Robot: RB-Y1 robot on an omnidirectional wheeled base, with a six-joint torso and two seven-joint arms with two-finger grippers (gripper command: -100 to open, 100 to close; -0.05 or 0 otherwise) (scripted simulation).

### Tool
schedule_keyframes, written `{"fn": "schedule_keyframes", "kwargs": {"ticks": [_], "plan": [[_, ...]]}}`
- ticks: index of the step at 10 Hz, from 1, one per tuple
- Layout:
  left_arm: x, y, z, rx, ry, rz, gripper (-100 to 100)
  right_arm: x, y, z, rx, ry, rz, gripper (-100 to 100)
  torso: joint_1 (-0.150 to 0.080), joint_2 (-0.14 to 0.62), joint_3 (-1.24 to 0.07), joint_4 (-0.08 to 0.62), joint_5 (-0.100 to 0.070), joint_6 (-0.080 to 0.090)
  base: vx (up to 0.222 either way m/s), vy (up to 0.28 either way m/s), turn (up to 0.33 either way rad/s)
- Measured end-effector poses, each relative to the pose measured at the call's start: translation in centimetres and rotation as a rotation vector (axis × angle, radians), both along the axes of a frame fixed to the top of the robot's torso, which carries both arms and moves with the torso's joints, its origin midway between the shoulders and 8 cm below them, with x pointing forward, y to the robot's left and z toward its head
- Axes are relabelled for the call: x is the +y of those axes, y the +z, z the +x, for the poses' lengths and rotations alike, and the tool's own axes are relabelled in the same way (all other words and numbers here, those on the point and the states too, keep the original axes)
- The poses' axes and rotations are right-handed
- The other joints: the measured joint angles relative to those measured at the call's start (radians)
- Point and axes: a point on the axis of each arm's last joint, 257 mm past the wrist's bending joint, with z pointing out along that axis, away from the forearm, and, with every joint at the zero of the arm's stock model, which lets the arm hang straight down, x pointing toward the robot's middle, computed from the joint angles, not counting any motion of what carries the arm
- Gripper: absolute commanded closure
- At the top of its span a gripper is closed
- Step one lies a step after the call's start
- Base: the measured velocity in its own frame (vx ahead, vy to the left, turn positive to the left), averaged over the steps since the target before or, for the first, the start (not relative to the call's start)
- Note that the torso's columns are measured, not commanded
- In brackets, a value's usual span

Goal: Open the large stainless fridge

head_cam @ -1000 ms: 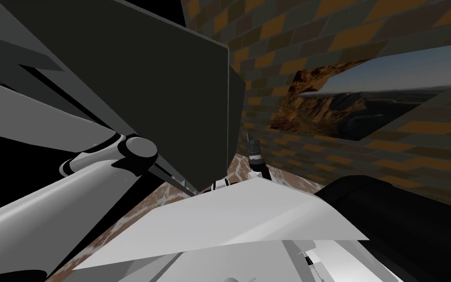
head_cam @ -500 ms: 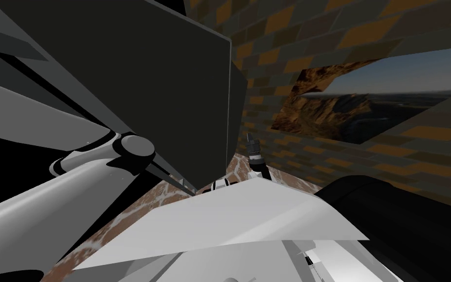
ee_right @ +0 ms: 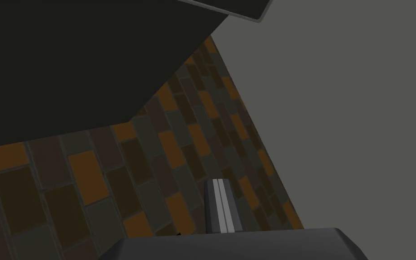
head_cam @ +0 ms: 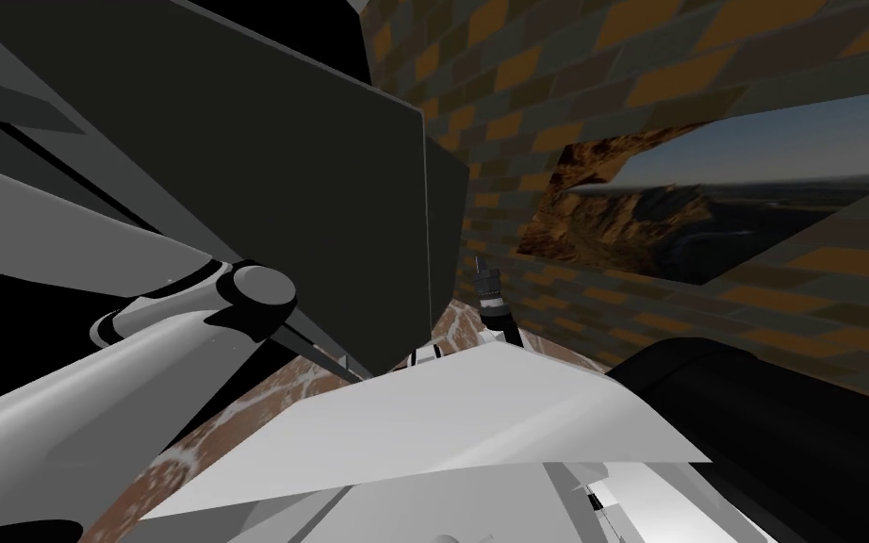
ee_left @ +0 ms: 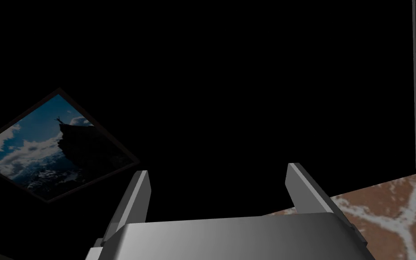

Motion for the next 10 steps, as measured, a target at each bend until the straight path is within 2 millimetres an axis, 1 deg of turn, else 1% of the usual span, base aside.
{"fn": "schedule_keyframes", "kwargs": {"ticks": [3, 5, 8, 9, 10], "plan": [[1.3, -0.5, -0.7, 0.027, 0.047, -0.002, -100, 0.0, 0.0, 0.0, 0.0, 0.0, 0.0, 0, -0.004, -0.01, -0.004, -0.008, 0.004, 0.004, -0.027, -0.162, 0.063], [1.4, -1.0, -0.8, 0.039, 0.055, -0.006, -100, 0.0, 0.0, 0.0, 0.0, 0.0, 0.0, 0, 0.001, -0.016, -0.01, -0.009, 0.003, 0.006, -0.037, -0.043, -0.007], [1.8, -1.3, -1.1, 0.051, 0.075, -0.006, -100, 0.0, 0.0, 0.0, 0.0, 0.0, 0.0, 0, 0.0, -0.017, -0.008, -0.012, 0.007, 0.006, -0.02, -0.054, 0.033], [1.7, -1.4, -1.3, 0.049, 0.077, -0.005, -100, 0.0, 0.0, 0.0, 0.0, 0.0, 0.0, 0, 0.001, -0.019, -0.009, -0.013, 0.008, 0.006, -0.044, 0.01, 0.106], [2.0, -0.9, -1.9, 0.034, 0.087, -0.003, -100, 0.0, 0.0, 0.0, 0.0, 0.0, 0.0, 0, 0.006, -0.012, -0.008, -0.005, 0.005, 0.001, -0.021, 0.144, 0.159]]}}
